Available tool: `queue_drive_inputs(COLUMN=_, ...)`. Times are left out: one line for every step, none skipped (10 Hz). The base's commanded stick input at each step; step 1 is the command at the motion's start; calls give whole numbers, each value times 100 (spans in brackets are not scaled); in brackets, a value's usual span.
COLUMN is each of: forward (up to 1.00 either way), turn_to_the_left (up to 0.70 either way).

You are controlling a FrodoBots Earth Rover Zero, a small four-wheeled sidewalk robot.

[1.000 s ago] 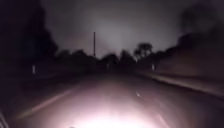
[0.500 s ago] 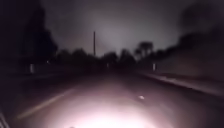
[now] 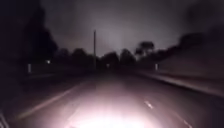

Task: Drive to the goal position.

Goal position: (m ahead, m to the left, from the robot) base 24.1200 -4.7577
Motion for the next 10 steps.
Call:
queue_drive_inputs(forward=70, turn_to_the_left=0)
queue_drive_inputs(forward=70, turn_to_the_left=0)
queue_drive_inputs(forward=70, turn_to_the_left=0)
queue_drive_inputs(forward=70, turn_to_the_left=0)
queue_drive_inputs(forward=70, turn_to_the_left=0)
queue_drive_inputs(forward=70, turn_to_the_left=0)
queue_drive_inputs(forward=70, turn_to_the_left=0)
queue_drive_inputs(forward=70, turn_to_the_left=0)
queue_drive_inputs(forward=70, turn_to_the_left=0)
queue_drive_inputs(forward=70, turn_to_the_left=0)
